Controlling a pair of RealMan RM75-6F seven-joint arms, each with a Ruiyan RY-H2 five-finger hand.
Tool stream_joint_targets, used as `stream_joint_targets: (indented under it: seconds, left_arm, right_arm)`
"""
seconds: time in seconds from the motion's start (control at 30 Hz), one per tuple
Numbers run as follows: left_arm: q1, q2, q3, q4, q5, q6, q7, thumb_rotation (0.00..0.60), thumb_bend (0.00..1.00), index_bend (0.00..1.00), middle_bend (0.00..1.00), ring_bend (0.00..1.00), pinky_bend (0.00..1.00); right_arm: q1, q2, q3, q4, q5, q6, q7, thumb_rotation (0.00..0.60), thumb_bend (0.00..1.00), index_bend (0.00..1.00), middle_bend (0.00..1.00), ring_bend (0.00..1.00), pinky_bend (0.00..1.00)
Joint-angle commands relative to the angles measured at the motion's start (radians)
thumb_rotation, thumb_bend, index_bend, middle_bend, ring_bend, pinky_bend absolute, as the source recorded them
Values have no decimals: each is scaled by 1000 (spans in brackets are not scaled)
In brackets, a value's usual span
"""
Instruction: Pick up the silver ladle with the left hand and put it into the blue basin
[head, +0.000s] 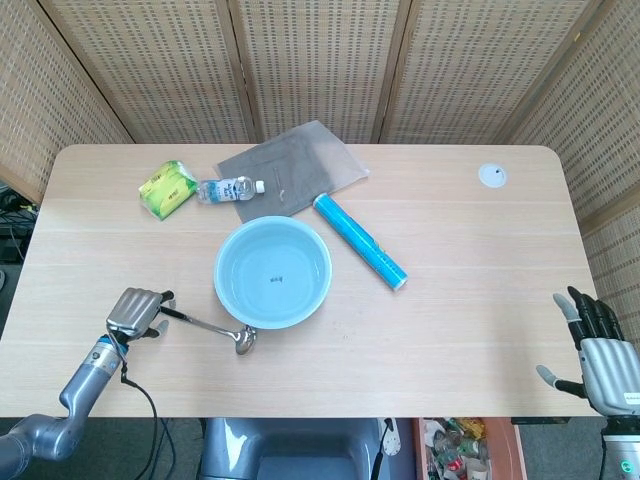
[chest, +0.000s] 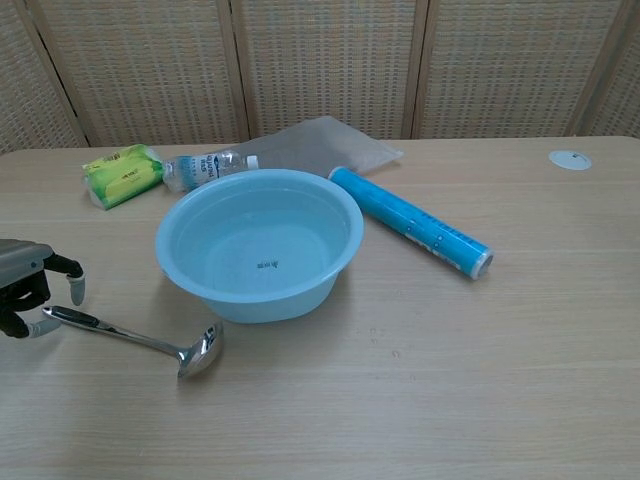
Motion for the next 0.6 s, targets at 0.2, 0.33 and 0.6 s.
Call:
stream_joint_targets:
  seconds: [0.2, 0.33, 0.6]
  left_arm:
    - [-2, -42, 9, 49, 7, 13, -8, 600, 371, 443, 941, 908, 966]
    - [-5, -52, 10, 59, 12, 14, -28, 600, 371, 453, 941, 908, 967]
    - [-9, -79, 16, 93, 19, 20, -38, 600, 371, 456, 941, 908, 966]
  right_arm:
    - [3, 7, -4, 1, -1, -7, 17, 600, 0, 0, 0, 0, 0]
    - [5, 11, -5, -1, 0, -13, 19, 600, 0, 0, 0, 0, 0]
    - [5, 11, -6, 1, -2, -11, 32, 600, 0, 0, 0, 0, 0]
